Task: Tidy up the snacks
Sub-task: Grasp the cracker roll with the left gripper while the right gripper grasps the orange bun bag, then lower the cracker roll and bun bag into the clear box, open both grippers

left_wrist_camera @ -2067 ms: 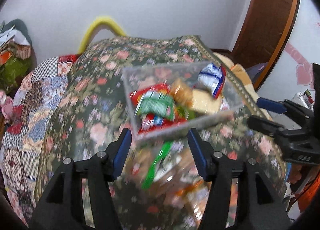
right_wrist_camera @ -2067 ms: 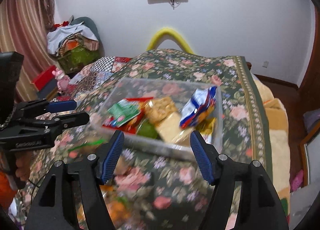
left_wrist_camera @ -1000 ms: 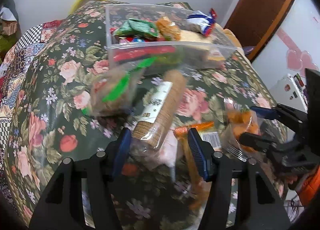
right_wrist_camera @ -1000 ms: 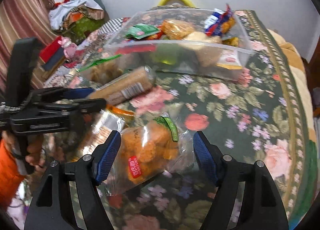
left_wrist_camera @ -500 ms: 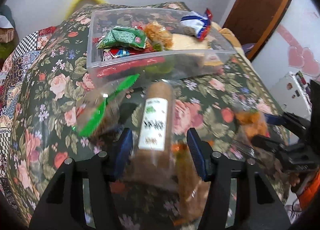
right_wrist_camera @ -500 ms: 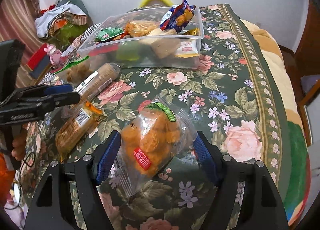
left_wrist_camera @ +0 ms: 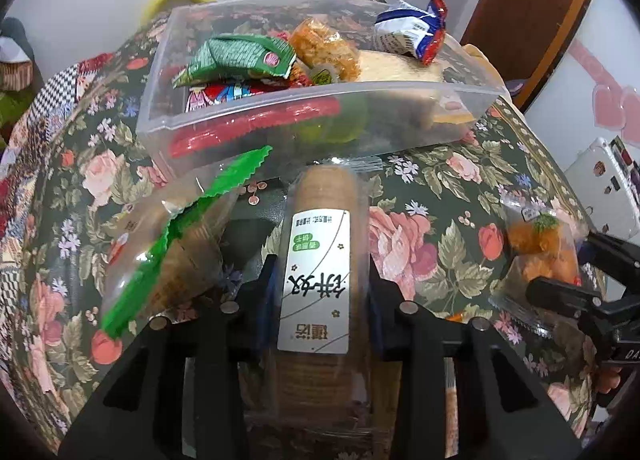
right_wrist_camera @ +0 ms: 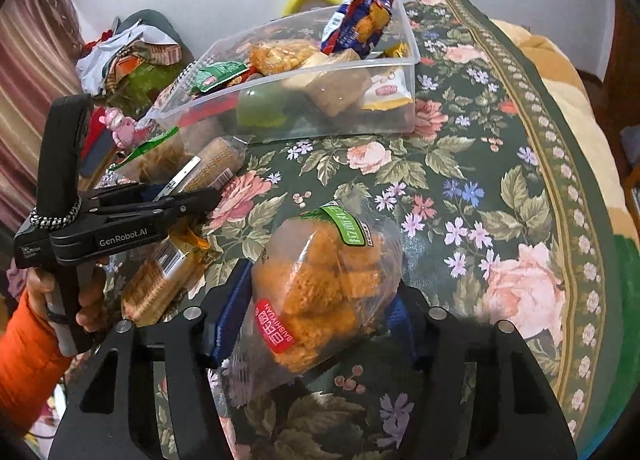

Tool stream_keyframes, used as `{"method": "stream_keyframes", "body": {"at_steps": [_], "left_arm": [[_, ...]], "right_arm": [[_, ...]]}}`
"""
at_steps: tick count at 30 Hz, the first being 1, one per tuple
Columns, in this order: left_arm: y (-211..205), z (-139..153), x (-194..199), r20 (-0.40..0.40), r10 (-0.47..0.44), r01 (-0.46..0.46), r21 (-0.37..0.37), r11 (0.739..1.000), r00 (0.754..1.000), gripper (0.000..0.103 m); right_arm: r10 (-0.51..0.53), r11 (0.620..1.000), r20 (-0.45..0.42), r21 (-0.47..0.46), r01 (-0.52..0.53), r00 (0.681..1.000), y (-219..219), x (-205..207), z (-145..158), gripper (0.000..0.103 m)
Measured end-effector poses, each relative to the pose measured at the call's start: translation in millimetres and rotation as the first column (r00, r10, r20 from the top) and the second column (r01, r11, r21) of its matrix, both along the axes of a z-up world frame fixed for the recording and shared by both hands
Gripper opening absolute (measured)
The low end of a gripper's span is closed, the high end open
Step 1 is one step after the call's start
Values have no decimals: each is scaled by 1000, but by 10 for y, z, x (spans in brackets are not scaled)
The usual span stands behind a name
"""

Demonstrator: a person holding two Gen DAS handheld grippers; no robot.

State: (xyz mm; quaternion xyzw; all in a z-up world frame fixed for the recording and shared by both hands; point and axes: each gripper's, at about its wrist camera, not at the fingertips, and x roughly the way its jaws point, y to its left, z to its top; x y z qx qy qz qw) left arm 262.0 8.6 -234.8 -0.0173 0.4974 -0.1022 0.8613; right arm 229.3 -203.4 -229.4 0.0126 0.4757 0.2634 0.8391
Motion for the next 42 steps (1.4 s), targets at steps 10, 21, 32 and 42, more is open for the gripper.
{"method": "stream_keyframes", "body": {"at_steps": [10, 21, 32, 42], "left_arm": [[78, 391, -215, 81, 17, -15, -15, 1000, 997, 37], [227, 1104, -181, 214, 80, -64, -77, 995, 973, 37], [409, 1366, 317, 257, 131, -111, -91, 990, 957, 37], [561, 1077, 830, 167, 161, -138, -141, 980, 973, 37]], "right_arm": [[-14, 1000, 78, -16, 15, 997, -43, -13, 234, 55], [-22, 1000, 213, 10, 20, 977, 52, 191, 702, 55], [-14, 1000, 340, 16, 9, 941, 350, 636, 1074, 55], [-9, 1000, 339, -21, 18, 941, 673, 1083, 973, 55]]}}
